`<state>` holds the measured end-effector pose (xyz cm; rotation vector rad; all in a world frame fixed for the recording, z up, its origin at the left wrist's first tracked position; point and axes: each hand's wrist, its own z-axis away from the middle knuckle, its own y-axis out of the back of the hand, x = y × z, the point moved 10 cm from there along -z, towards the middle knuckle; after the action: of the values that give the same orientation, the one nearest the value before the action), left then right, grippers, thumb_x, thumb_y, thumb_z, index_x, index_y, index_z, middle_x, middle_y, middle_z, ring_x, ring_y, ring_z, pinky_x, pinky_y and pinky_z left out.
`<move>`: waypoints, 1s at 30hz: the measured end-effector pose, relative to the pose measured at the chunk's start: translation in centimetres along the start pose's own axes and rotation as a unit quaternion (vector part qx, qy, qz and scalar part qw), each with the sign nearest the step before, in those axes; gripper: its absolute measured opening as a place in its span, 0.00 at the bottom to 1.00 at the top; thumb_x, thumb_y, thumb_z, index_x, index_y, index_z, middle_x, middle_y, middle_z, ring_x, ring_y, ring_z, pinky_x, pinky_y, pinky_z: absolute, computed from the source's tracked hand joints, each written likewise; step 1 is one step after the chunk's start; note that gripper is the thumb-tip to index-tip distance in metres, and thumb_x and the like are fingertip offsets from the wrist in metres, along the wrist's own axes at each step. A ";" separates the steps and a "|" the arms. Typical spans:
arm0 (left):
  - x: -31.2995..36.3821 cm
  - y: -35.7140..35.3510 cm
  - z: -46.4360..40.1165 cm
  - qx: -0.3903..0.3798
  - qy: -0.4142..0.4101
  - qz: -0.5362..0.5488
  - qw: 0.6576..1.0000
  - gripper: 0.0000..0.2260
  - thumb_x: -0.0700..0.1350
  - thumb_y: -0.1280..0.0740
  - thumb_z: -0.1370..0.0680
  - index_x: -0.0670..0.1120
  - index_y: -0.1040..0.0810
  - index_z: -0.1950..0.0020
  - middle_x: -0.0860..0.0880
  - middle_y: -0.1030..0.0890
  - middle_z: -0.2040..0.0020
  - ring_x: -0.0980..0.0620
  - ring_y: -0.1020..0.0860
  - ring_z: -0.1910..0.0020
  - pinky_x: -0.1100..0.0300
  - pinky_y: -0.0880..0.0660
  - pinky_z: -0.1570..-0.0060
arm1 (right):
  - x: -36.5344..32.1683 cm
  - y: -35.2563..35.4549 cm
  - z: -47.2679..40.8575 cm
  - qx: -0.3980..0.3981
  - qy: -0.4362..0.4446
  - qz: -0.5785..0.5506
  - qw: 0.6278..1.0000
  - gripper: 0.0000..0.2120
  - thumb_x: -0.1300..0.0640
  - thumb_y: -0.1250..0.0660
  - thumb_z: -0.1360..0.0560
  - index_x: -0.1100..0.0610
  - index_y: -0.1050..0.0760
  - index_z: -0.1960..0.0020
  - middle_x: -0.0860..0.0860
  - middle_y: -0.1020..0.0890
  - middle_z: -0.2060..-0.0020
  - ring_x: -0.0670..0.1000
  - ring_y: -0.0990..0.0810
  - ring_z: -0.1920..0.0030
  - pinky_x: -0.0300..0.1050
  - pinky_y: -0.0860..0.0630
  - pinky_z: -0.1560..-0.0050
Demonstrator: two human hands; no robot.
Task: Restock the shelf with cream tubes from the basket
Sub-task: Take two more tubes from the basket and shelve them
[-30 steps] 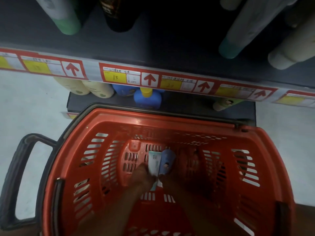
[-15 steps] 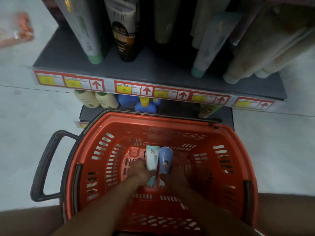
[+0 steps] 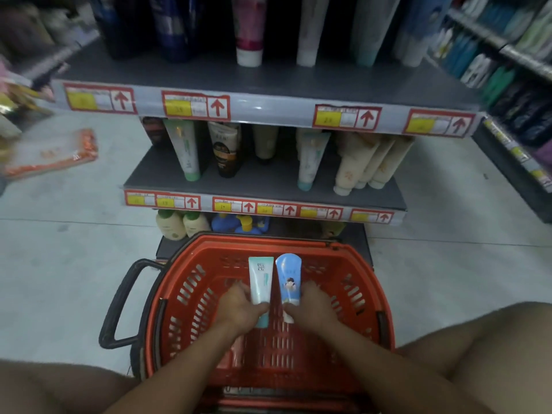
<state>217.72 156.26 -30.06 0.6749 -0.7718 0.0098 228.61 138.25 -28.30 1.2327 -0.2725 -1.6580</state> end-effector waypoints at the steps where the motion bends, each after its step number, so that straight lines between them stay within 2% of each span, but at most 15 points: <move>1: 1.0 0.7 0.5 0.014 -0.013 0.005 1.000 0.16 0.49 0.18 0.28 0.50 0.23 0.48 0.51 0.16 0.52 0.56 0.18 0.57 0.63 0.24 0.64 | -0.6 1.0 0.1 0.012 0.007 0.000 1.000 0.23 0.49 0.23 0.28 0.55 0.25 0.36 0.51 0.16 0.43 0.52 0.15 0.44 0.46 0.19 0.47; 3: 3.2 2.1 1.6 0.038 -0.041 0.011 0.998 0.16 0.48 0.18 0.28 0.50 0.24 0.49 0.52 0.17 0.53 0.56 0.19 0.58 0.63 0.25 0.64 | -2.3 3.1 0.7 0.031 0.029 -0.002 0.999 0.23 0.50 0.23 0.27 0.56 0.26 0.36 0.52 0.16 0.41 0.53 0.16 0.43 0.44 0.21 0.49; 5: 5.2 3.4 2.6 0.055 -0.069 0.025 0.996 0.17 0.47 0.18 0.28 0.50 0.24 0.50 0.53 0.17 0.54 0.57 0.19 0.58 0.61 0.22 0.61 | -4.1 5.2 1.4 0.046 0.051 -0.011 0.998 0.22 0.50 0.23 0.26 0.56 0.26 0.37 0.52 0.16 0.41 0.53 0.15 0.44 0.44 0.20 0.49; 8: 8.7 5.2 4.4 0.072 -0.110 0.040 0.991 0.17 0.47 0.18 0.28 0.51 0.25 0.50 0.53 0.16 0.53 0.57 0.17 0.57 0.58 0.17 0.58 | -6.6 8.5 2.8 0.070 0.081 -0.039 0.994 0.19 0.50 0.23 0.25 0.53 0.26 0.40 0.50 0.16 0.43 0.50 0.15 0.47 0.50 0.15 0.48; 10: 11.3 6.5 5.6 0.089 -0.140 0.050 0.985 0.17 0.47 0.18 0.28 0.51 0.26 0.51 0.53 0.16 0.53 0.59 0.18 0.57 0.60 0.18 0.59 | -8.1 11.0 3.7 0.097 0.104 -0.040 0.989 0.19 0.49 0.23 0.25 0.52 0.27 0.41 0.50 0.16 0.45 0.50 0.15 0.48 0.52 0.16 0.49; 15: 18.3 10.0 9.1 0.130 -0.211 0.078 0.966 0.16 0.46 0.19 0.27 0.52 0.26 0.50 0.57 0.19 0.54 0.63 0.21 0.57 0.63 0.20 0.59 | -11.5 18.2 6.2 0.167 0.158 -0.060 0.971 0.16 0.49 0.24 0.26 0.48 0.29 0.45 0.47 0.16 0.49 0.47 0.17 0.53 0.50 0.17 0.52; 18: 22.6 11.9 11.0 0.155 -0.254 0.081 0.951 0.17 0.48 0.19 0.27 0.52 0.25 0.49 0.55 0.19 0.54 0.61 0.19 0.57 0.61 0.18 0.61 | -12.8 22.3 7.1 0.200 0.180 -0.082 0.960 0.18 0.48 0.23 0.26 0.48 0.28 0.43 0.45 0.16 0.50 0.45 0.16 0.54 0.47 0.17 0.56; 19: 24.1 12.3 11.6 0.158 -0.269 0.084 0.946 0.17 0.49 0.19 0.27 0.52 0.25 0.48 0.55 0.19 0.54 0.59 0.18 0.57 0.60 0.17 0.61 | -13.1 23.7 7.4 0.212 0.185 -0.088 0.956 0.18 0.47 0.24 0.26 0.48 0.28 0.42 0.45 0.16 0.50 0.45 0.16 0.53 0.47 0.17 0.56; 21: 27.1 13.1 12.9 0.161 -0.298 0.087 0.937 0.16 0.48 0.20 0.26 0.52 0.25 0.47 0.55 0.18 0.53 0.61 0.18 0.58 0.68 0.21 0.65 | -13.8 26.3 7.8 0.230 0.194 -0.107 0.948 0.18 0.46 0.24 0.26 0.46 0.28 0.42 0.44 0.16 0.50 0.44 0.15 0.54 0.50 0.15 0.55; 23: 30.3 13.8 14.2 0.168 -0.327 0.095 0.925 0.16 0.47 0.19 0.26 0.52 0.24 0.45 0.55 0.17 0.52 0.61 0.18 0.57 0.71 0.22 0.65 | -14.4 29.1 8.1 0.253 0.201 -0.126 0.938 0.18 0.46 0.23 0.26 0.45 0.28 0.44 0.43 0.16 0.52 0.44 0.15 0.55 0.52 0.15 0.54; 26: 34.6 14.1 15.5 0.163 -0.356 0.100 0.915 0.17 0.47 0.19 0.26 0.53 0.24 0.44 0.56 0.16 0.50 0.61 0.17 0.54 0.68 0.20 0.62 | -14.8 33.2 8.3 0.294 0.216 -0.138 0.921 0.17 0.45 0.22 0.28 0.42 0.29 0.47 0.42 0.16 0.54 0.44 0.16 0.55 0.55 0.15 0.53; 30: 39.5 14.1 16.2 0.154 -0.391 0.092 0.903 0.18 0.48 0.20 0.25 0.53 0.25 0.42 0.57 0.19 0.49 0.61 0.19 0.53 0.64 0.18 0.57 | -15.2 37.6 8.1 0.312 0.226 -0.142 0.912 0.18 0.46 0.23 0.27 0.43 0.30 0.45 0.42 0.17 0.51 0.43 0.16 0.53 0.52 0.15 0.52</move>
<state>232.57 149.11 11.75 0.9157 -1.6346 0.0340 243.27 130.13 9.55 2.1872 -0.3605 -1.5059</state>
